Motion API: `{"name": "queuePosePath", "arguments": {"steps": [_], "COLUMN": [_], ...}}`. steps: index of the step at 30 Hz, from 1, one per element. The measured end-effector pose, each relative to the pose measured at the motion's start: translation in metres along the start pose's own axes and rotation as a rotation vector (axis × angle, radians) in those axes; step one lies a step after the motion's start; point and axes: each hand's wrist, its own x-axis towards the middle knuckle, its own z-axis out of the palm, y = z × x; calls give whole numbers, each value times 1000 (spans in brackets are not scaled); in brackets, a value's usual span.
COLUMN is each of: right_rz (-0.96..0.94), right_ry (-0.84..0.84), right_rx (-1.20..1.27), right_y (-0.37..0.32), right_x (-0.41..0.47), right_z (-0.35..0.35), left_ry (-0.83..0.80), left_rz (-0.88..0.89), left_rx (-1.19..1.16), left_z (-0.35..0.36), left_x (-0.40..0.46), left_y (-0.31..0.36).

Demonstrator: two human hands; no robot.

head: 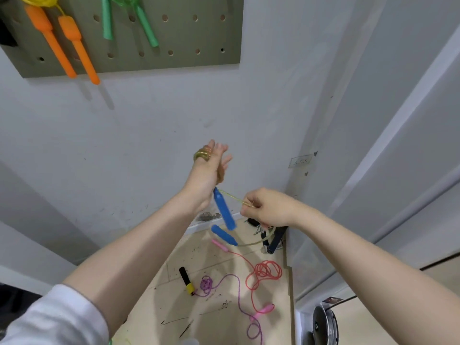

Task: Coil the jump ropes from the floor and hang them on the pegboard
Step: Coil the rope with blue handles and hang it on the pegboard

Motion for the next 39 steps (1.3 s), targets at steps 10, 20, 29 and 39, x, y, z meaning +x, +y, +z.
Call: {"name": "queuePosePath", "arguments": {"steps": [10, 20, 29, 39], "right_rz": [-273, -66, -277, -290], "right_ry": [340, -129, 202, -71], "right_rx": [449, 122, -612, 565], "right_y": [-28, -6, -39, -19], "right_x": [7, 11, -6, 5], "right_z": [-37, 14, -19, -22], "left_ry": [-859, -332, -400, -798], "left_rz": [-477, -185, -187, -379], "left_rx": [173, -138, 467, 112], "left_z": [-12, -17, -18, -6], "left_x": [-36, -13, -24, -31], "left_y": [6, 25, 4, 27]}}
